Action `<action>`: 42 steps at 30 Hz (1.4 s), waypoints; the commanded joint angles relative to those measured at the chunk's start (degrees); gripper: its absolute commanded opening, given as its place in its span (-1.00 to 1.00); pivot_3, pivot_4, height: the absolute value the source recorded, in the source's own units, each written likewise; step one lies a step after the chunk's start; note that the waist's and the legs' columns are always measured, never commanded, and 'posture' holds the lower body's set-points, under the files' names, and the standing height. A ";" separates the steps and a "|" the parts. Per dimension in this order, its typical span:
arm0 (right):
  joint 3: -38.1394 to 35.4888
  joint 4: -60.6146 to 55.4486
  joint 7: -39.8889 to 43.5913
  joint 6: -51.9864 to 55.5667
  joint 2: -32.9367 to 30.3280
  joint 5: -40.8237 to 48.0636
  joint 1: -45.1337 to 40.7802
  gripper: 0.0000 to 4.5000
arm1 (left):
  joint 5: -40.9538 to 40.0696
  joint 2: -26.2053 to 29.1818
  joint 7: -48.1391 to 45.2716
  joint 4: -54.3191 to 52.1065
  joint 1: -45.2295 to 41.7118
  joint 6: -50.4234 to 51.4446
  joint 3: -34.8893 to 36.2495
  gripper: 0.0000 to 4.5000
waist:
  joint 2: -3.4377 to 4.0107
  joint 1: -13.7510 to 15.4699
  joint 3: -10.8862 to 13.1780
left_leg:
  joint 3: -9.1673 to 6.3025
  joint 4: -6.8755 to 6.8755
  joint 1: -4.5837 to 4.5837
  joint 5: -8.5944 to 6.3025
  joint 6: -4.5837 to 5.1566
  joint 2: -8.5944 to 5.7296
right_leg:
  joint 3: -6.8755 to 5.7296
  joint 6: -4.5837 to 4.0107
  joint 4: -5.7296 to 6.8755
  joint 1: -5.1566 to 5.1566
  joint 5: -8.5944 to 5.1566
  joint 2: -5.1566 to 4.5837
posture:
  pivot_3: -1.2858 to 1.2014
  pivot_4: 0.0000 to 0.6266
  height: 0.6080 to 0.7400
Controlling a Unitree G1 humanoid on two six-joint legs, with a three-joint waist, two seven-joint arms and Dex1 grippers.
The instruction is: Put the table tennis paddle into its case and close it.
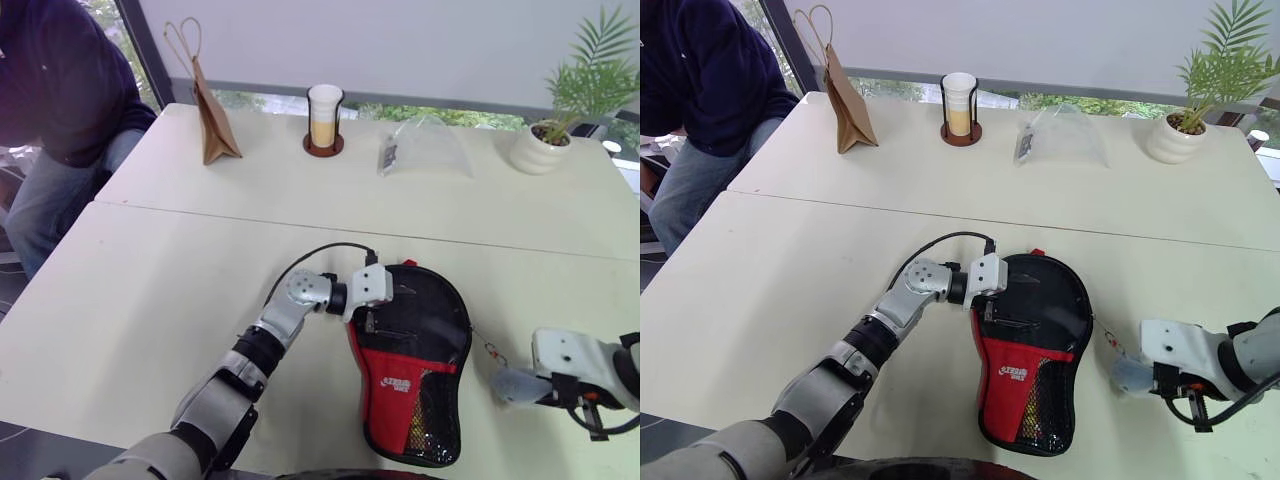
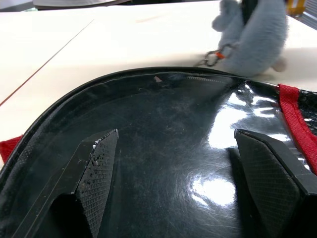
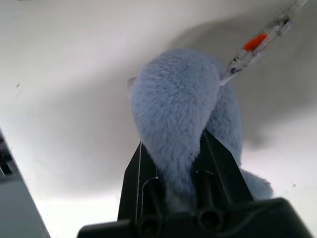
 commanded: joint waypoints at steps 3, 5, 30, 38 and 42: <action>0.98 -5.36 2.15 -5.06 1.29 -4.35 4.93 -1.00 | 3.18 0.74 1.45 4.00 1.41 0.94 -1.80 0.74 | -0.08 -0.01 -0.08 | 0.00 0.00 0.01 0.00 0.00 0.00 | 0.00 0.00 -0.02 0.04 0.00 0.00 | 0.03 -0.52 1.00; 0.58 -7.43 3.05 -6.46 1.66 -5.25 6.65 -1.00 | 3.28 0.66 1.68 4.20 1.34 0.89 -1.92 0.74 | -0.09 0.07 -0.08 | -0.01 0.00 0.05 -0.01 0.01 0.00 | -0.01 0.00 -0.04 0.09 0.00 0.01 | 0.03 -0.52 1.00; -0.43 -20.65 7.50 -28.47 6.39 -18.33 20.33 -1.00 | 3.79 -0.21 4.66 5.13 1.32 1.41 -1.93 0.74 | -0.34 0.15 -0.10 | -0.11 -0.59 1.01 -0.05 0.06 0.01 | -0.03 0.03 -0.88 1.16 0.00 0.02 | 0.03 -0.52 1.00; 4.03 -18.82 2.45 -19.01 8.42 -17.89 8.02 -1.00 | 3.67 -0.02 4.61 4.04 2.20 1.38 -2.35 0.74 | -0.53 -0.26 -0.20 | -0.11 -0.65 1.14 -0.04 0.05 0.01 | -0.03 0.00 -0.91 1.24 -0.01 0.02 | 0.03 -0.52 1.00; 10.43 -14.75 0.86 -6.02 8.84 -15.45 -8.75 -1.00 | 2.16 0.76 2.75 1.80 2.57 1.14 -1.81 0.74 | -0.56 -0.60 -0.16 | -0.11 -0.76 1.49 -0.04 0.04 0.04 | -0.02 -0.17 -1.00 1.48 -0.11 0.01 | 0.03 -0.52 1.00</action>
